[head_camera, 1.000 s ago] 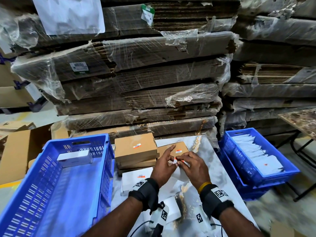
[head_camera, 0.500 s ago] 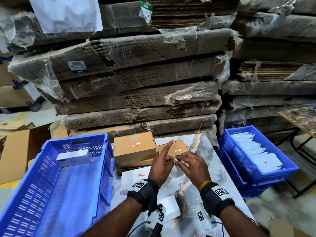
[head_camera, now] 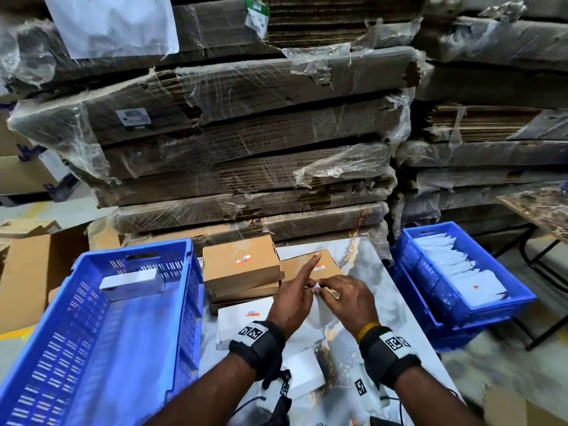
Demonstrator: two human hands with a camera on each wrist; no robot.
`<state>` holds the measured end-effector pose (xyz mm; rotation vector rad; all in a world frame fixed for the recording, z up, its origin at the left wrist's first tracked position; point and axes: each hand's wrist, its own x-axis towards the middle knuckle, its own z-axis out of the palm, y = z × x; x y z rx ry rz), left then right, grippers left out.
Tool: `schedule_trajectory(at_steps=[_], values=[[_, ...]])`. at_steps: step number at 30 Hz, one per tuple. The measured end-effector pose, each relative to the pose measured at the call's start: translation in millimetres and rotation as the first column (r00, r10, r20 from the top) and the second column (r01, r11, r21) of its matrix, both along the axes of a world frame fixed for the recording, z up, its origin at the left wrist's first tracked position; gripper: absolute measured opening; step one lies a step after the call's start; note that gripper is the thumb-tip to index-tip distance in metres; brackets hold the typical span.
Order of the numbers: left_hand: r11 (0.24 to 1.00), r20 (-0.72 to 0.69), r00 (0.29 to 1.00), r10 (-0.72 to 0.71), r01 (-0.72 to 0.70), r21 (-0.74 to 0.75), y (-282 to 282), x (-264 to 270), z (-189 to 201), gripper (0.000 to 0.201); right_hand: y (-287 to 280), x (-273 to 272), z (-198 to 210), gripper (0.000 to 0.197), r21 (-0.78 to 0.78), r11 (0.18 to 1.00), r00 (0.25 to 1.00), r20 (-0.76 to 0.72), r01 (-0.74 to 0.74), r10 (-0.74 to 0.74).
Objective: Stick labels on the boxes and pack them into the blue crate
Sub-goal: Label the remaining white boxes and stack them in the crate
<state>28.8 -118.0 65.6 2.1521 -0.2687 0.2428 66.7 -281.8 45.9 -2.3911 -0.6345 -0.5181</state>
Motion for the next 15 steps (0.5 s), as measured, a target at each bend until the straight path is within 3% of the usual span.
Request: schedule_trajectory(at_steps=[15], values=[[0.996,0.019,0.999,0.025,-0.027,0.086,0.5,4.1,1.3,0.083,6.0,-4.9,6.1,0.012,0.031,0.999,0.999,-0.032,0.041,-0.040]])
